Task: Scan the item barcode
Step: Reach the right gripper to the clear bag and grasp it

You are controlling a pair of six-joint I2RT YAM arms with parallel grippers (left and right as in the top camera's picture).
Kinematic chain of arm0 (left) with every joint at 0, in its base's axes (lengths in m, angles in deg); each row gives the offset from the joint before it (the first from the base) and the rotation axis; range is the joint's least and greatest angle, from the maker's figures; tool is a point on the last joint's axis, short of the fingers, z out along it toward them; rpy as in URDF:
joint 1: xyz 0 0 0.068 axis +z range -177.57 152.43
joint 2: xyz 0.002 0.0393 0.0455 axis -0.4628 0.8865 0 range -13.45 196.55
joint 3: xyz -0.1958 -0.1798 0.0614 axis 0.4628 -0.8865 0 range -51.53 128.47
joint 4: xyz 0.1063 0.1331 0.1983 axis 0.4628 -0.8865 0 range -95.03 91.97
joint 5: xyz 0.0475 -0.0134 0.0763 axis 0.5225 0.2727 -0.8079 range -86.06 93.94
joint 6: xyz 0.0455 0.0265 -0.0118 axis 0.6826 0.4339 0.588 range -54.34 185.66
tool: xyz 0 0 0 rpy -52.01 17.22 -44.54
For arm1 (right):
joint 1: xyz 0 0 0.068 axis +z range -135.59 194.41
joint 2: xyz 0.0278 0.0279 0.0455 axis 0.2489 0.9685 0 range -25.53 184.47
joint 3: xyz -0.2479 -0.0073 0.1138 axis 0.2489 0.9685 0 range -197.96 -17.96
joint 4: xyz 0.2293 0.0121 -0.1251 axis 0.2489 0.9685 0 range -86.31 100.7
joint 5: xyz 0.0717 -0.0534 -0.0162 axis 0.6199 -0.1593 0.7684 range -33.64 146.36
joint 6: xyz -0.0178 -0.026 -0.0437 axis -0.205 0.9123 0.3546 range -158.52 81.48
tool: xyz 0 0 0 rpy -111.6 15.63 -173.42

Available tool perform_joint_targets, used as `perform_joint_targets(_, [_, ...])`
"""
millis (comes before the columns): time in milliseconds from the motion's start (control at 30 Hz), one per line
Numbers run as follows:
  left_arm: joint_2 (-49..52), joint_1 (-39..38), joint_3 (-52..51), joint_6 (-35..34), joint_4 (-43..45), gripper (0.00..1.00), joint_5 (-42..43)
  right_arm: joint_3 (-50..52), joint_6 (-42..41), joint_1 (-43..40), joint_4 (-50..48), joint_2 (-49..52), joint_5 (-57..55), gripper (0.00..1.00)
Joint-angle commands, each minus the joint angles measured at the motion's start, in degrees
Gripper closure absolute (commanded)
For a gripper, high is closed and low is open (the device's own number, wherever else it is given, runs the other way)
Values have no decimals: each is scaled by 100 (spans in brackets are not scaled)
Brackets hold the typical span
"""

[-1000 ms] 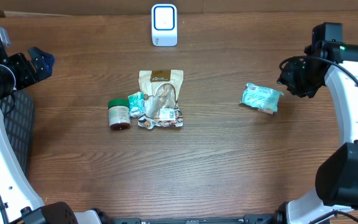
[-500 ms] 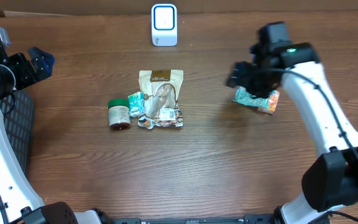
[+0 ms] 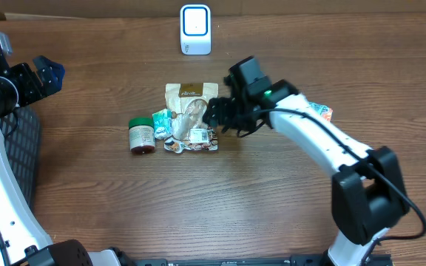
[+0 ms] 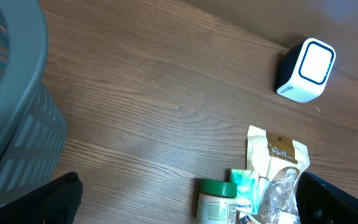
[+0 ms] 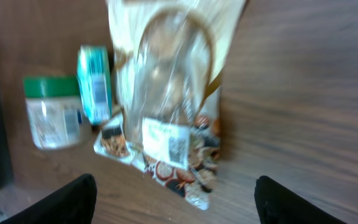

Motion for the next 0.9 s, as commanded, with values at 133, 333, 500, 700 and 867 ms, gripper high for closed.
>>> perform_joint_targets(133, [-35,-39,96,-31,7,0,83,74,-1078,240,-212,798,90,34])
perform_joint_targets(333, [-35,-39,96,-31,7,0,83,74,-1071,251,-214,1134,278,44])
perform_joint_targets(500, [-35,-39,96,-31,9,1,83,74,-999,280,-306,1134,286,61])
perform_joint_targets(700, [-35,-39,96,-31,7,0,83,74,-850,365,-409,1134,297,82])
perform_joint_targets(867, [-35,-39,96,-31,7,0,83,74,-612,398,-372,1134,382,96])
